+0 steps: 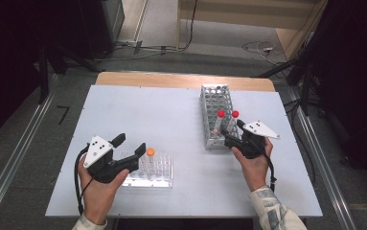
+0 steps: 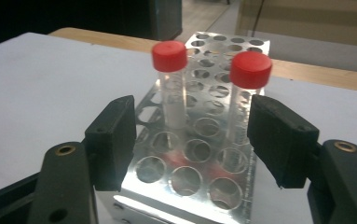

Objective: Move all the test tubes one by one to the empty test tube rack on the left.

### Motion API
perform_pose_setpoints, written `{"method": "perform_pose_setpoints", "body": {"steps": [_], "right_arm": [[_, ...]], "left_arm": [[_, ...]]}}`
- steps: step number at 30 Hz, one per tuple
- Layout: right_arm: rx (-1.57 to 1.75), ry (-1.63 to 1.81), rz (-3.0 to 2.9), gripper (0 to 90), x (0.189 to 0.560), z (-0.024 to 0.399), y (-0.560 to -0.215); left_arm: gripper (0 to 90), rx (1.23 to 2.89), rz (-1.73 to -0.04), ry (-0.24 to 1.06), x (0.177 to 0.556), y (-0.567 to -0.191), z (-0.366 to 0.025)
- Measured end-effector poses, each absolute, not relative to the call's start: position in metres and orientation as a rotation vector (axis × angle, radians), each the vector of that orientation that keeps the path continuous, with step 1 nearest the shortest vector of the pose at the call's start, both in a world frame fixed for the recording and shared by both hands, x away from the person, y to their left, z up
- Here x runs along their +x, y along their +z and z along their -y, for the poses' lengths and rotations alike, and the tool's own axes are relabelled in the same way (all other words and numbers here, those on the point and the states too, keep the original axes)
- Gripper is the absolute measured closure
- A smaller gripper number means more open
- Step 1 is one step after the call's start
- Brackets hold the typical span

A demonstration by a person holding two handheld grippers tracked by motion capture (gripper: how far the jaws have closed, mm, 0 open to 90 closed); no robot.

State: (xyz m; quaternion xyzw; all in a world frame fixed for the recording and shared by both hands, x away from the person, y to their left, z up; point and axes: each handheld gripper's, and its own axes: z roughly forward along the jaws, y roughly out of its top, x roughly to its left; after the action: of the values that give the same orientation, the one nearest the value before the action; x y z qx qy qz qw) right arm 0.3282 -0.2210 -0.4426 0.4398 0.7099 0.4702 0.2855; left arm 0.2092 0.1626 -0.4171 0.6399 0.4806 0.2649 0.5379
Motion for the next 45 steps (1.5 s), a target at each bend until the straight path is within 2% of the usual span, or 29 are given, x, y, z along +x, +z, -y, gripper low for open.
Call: {"method": "perform_pose_setpoints", "body": {"steps": [9,24,33,45], "right_arm": [[1.229,1.197,-1.861,40.4,0.347,0.225,-0.453],[1.247,1.158,-1.849,69.2,0.363,0.225,-0.464],[1.215,1.18,-1.829,71.2,0.361,0.229,-0.45],[1.133,1.263,-1.786,71.2,0.346,0.236,-0.411]], "left_arm": [[25.0,1.515,-1.142,0.626,0.209,-0.417,-0.164],[25.7,1.519,-1.139,0.618,0.21,-0.418,-0.163],[25.7,1.519,-1.142,0.619,0.21,-0.418,-0.164],[25.3,1.518,-1.144,0.621,0.21,-0.418,-0.163]]}}
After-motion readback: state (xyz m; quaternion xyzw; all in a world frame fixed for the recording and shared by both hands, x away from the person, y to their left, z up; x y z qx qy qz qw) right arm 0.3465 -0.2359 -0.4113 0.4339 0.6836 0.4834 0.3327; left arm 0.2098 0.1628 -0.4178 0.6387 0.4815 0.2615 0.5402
